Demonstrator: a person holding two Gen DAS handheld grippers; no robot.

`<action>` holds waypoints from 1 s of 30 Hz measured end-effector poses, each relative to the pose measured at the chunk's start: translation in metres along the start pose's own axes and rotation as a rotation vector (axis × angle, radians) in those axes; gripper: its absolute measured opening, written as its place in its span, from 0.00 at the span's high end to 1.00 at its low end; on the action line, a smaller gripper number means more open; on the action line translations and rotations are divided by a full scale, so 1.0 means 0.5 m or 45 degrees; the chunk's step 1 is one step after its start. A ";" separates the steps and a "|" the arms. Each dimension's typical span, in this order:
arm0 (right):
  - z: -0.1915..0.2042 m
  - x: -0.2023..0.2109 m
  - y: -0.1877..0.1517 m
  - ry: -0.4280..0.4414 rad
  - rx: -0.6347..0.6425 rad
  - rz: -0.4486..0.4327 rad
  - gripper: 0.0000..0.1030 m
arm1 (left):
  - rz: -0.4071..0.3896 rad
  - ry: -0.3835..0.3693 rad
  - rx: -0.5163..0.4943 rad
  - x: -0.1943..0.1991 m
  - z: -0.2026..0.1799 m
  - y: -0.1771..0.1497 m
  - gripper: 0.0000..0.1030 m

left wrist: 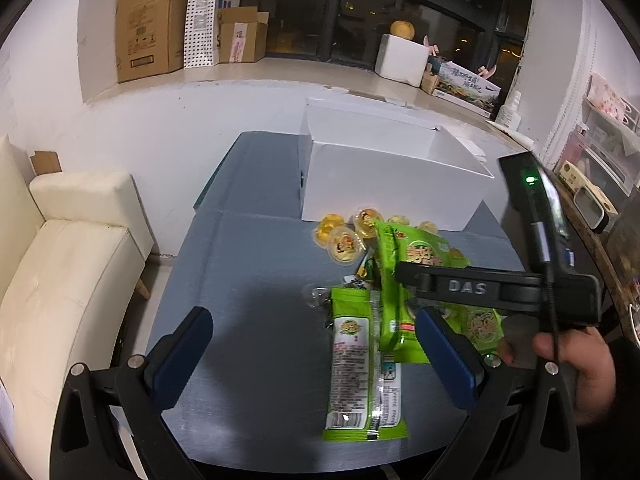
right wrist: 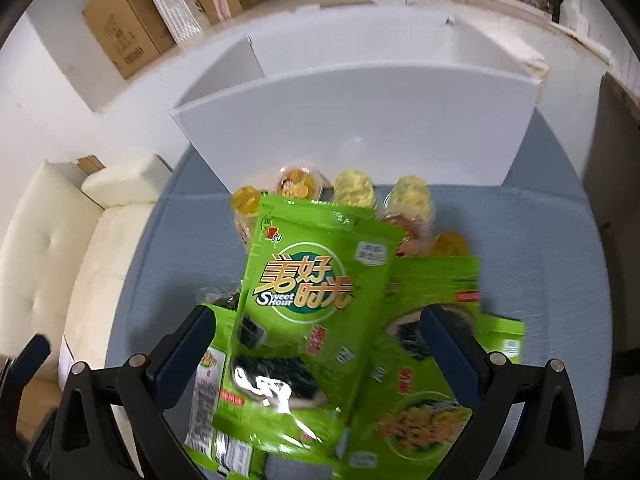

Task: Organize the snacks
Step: 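Grasp a green seaweed pack with the right tool while the left tool grasps another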

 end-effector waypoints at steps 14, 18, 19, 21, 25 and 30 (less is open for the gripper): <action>-0.023 0.116 0.026 0.072 -0.035 -0.178 0.27 | 0.036 -0.053 -0.066 -0.047 -0.051 -0.008 0.00; -0.085 0.205 0.022 0.082 -0.102 -0.300 0.27 | 0.061 -0.095 -0.163 -0.091 -0.128 -0.004 0.00; -0.103 0.227 0.017 0.069 -0.120 -0.320 0.27 | 0.065 -0.094 -0.187 -0.103 -0.148 -0.004 0.00; -0.150 0.270 0.002 0.047 -0.175 -0.367 0.27 | 0.075 -0.085 -0.216 -0.126 -0.176 -0.003 0.00; -0.208 0.315 -0.034 0.016 -0.259 -0.414 0.27 | 0.121 -0.059 -0.253 -0.177 -0.223 -0.006 0.00; -0.237 0.324 -0.047 0.017 -0.292 -0.420 0.27 | 0.175 -0.037 -0.292 -0.224 -0.249 -0.019 0.00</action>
Point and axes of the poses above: each gripper's, at about its wrist camera, not at the fingertips, and x roughly against the way its jaws point, z to its left, y to its top, the point moved 9 cm from there along -x, roughly the way its jaws point, and after that the axes turned 8 degrees about y, right-handed, at the moved point
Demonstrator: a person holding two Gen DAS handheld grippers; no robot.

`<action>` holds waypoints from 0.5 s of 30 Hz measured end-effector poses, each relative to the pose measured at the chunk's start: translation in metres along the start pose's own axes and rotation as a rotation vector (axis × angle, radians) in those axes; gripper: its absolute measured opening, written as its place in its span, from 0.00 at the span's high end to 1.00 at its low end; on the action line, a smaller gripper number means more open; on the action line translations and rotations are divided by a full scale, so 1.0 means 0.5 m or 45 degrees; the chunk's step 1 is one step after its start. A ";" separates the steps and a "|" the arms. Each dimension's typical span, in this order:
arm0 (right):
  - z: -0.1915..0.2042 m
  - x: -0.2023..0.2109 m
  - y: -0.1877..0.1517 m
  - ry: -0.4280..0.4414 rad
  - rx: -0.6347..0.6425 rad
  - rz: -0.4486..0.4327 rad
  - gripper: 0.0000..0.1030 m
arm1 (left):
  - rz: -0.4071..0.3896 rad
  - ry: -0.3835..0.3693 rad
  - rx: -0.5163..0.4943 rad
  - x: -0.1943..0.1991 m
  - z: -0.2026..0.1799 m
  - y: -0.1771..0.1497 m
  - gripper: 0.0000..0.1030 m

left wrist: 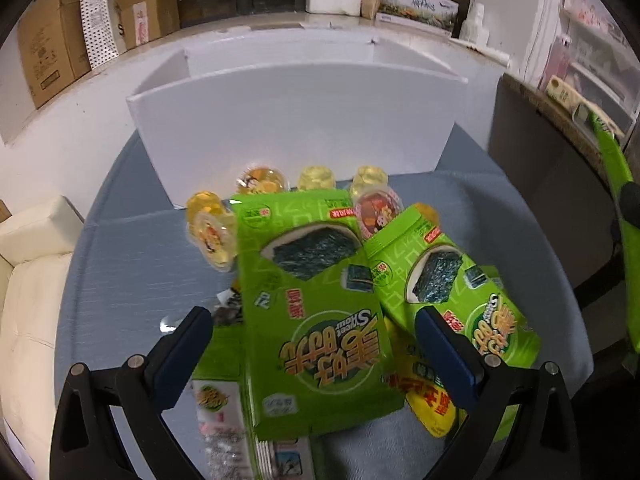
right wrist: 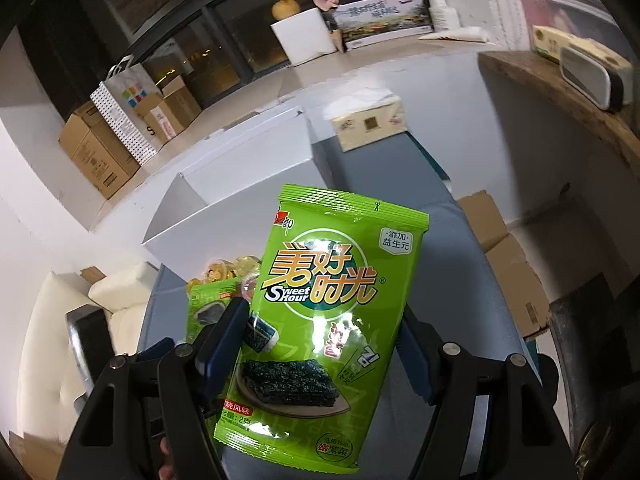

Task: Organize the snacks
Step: 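Grasp a green seaweed pack with the right tool while the left tool grasps another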

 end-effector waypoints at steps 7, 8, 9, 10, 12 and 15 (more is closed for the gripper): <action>0.035 -0.019 -0.008 0.028 0.050 0.005 0.27 | -0.009 -0.030 0.036 0.012 0.028 0.002 0.30; 0.041 -0.019 -0.007 0.031 0.061 0.000 0.27 | -0.020 -0.038 0.043 0.017 0.032 0.005 0.30; 0.046 -0.020 -0.004 0.033 0.073 -0.005 0.27 | -0.038 -0.053 0.052 0.029 0.038 0.011 0.30; 0.054 -0.021 0.002 0.035 0.095 -0.014 0.27 | -0.070 -0.075 0.064 0.049 0.046 0.023 0.30; 0.071 -0.026 0.019 0.042 0.147 -0.029 0.27 | -0.131 -0.083 0.071 0.080 0.060 0.051 0.30; 0.110 -0.051 0.080 0.053 0.257 -0.072 0.27 | -0.239 -0.043 0.092 0.126 0.102 0.138 0.30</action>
Point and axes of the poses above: each gripper's, at about its wrist camera, not at the fingertips, and x roughly against the way its jaws point, z to its left, y to its top, the point moved 9 cm from there along -x, roughly the way its jaws point, and after that the axes turned 8 degrees about y, right-handed, at the moved point
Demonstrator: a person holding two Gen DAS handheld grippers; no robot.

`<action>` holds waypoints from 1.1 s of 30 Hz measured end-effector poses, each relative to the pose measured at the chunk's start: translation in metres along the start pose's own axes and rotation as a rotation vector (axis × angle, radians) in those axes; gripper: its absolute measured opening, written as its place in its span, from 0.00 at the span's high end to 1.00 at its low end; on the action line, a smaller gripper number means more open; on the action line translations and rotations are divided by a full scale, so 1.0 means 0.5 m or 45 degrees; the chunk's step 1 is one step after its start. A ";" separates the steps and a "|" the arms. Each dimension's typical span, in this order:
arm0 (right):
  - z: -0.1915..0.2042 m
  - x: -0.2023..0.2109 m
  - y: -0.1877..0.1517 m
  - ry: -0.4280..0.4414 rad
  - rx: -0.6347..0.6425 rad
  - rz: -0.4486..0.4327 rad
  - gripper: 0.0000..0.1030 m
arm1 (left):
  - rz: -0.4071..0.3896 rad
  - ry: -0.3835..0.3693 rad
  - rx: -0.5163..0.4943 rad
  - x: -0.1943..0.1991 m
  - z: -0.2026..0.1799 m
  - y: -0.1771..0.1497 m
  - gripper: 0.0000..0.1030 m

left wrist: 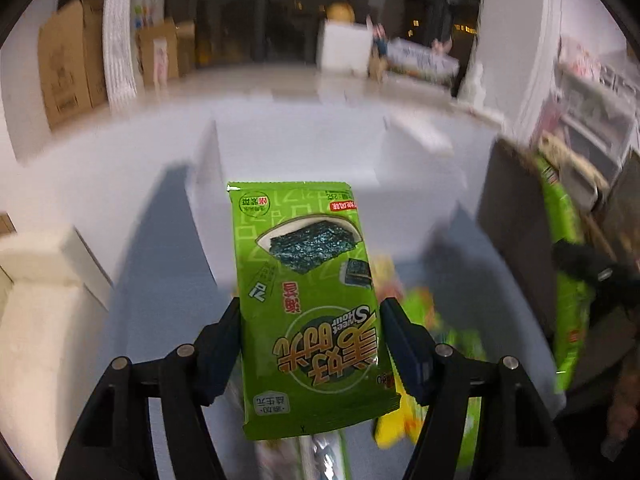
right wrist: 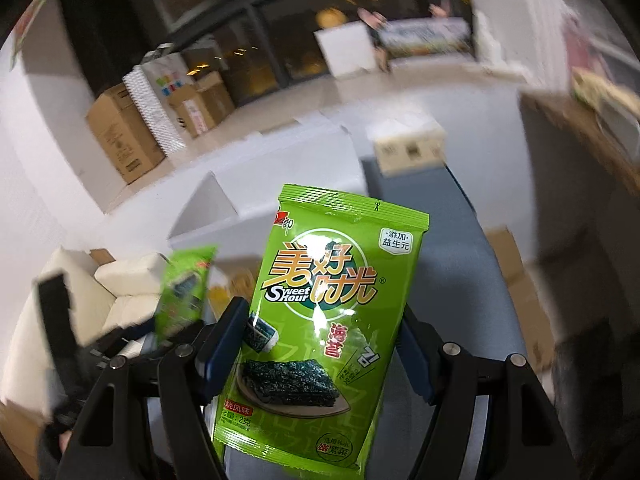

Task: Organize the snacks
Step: 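Grasp a green seaweed pack with the right tool while the left tool grasps another, then carry both seaweed packs into the white box and open both tools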

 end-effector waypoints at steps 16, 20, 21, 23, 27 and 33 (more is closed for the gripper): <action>0.010 -0.296 0.318 -0.022 0.050 0.054 0.00 | 0.021 0.026 -0.001 -0.212 0.046 0.254 0.00; 0.023 -0.257 0.312 -0.004 0.112 0.016 0.00 | -0.011 0.019 0.007 -0.190 0.057 0.250 0.00; 0.028 -0.244 0.313 -0.015 0.149 0.000 0.00 | -0.013 0.016 0.017 -0.185 0.059 0.253 0.00; 0.037 -0.220 0.314 -0.023 0.207 -0.035 0.00 | -0.031 -0.026 0.029 -0.158 0.060 0.256 0.00; 0.054 -0.165 0.291 -0.005 0.276 -0.063 0.00 | -0.063 -0.043 0.042 -0.107 0.060 0.247 0.00; 0.070 -0.085 0.174 0.024 0.330 -0.015 0.00 | -0.052 -0.049 -0.017 -0.032 0.033 0.142 0.00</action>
Point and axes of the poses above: each gripper's, at about its wrist camera, not at the fingertips, and x roughly against the way its jaws point, z to its left, y to its top, the point moved 9 cm from there along -x, roughly the way its jaws point, and after that the axes turned 8 degrees about y, right-handed, at the moved point
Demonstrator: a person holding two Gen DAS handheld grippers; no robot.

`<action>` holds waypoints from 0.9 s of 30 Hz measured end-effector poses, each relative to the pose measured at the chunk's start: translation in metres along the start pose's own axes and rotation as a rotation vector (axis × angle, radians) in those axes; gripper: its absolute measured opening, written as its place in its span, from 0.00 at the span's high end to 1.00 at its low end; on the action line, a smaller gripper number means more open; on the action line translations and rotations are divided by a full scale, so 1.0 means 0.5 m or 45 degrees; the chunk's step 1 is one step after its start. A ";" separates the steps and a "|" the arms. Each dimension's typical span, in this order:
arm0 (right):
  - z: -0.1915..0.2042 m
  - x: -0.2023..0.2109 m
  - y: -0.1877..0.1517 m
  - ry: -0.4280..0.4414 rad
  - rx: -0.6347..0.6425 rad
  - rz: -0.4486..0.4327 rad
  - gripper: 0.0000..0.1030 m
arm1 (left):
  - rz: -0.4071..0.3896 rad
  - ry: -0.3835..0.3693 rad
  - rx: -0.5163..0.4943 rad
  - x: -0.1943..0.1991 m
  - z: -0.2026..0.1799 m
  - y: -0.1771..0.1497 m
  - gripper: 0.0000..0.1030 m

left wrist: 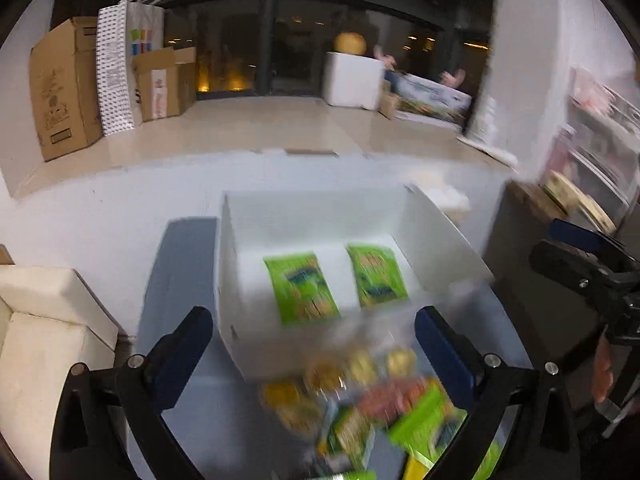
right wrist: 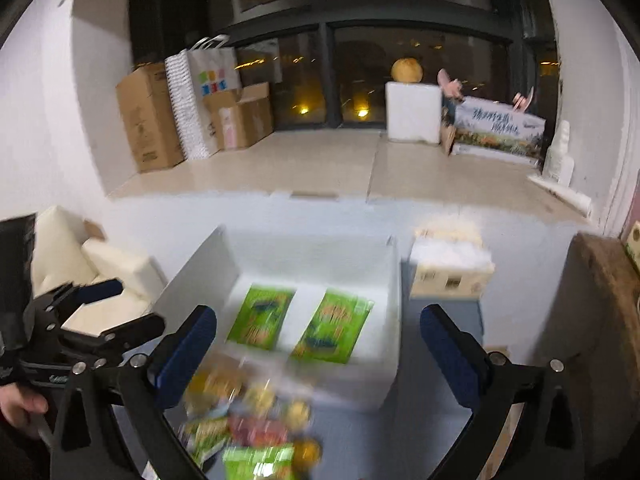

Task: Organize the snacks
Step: 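Carry both seaweed packs into the white box and open both tools, then grasp a green snack bar with the left tool while the right tool grasps a seaweed pack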

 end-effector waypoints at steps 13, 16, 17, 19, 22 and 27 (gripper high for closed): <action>0.104 -0.005 -0.357 0.021 0.089 0.300 0.00 | 0.123 -0.017 0.048 0.089 -0.026 -0.268 0.00; 0.105 -0.032 -0.371 0.023 0.124 0.332 0.00 | 0.151 -0.007 0.056 0.083 -0.020 -0.290 0.00; 0.095 -0.045 -0.371 0.017 0.115 0.337 0.00 | 0.167 0.007 0.061 0.078 -0.016 -0.299 0.00; 0.076 -0.068 -0.377 -0.004 0.101 0.367 0.00 | 0.188 0.007 0.066 0.074 -0.014 -0.313 0.00; 0.070 -0.096 -0.395 0.034 0.081 0.420 0.01 | 0.217 0.012 0.065 0.065 -0.010 -0.328 0.00; 0.061 -0.099 -0.402 0.086 0.031 0.438 0.28 | 0.278 0.001 0.051 0.041 -0.013 -0.359 0.00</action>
Point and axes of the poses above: each gripper's, at about its wrist camera, not at the fingertips, and x roughly against the way its jaws point, z to its left, y to its top, the point moved 9 cm from there along -x, roughly the way its jaws point, and after that the axes turned 8 degrees about y, right-handed, at the moved point
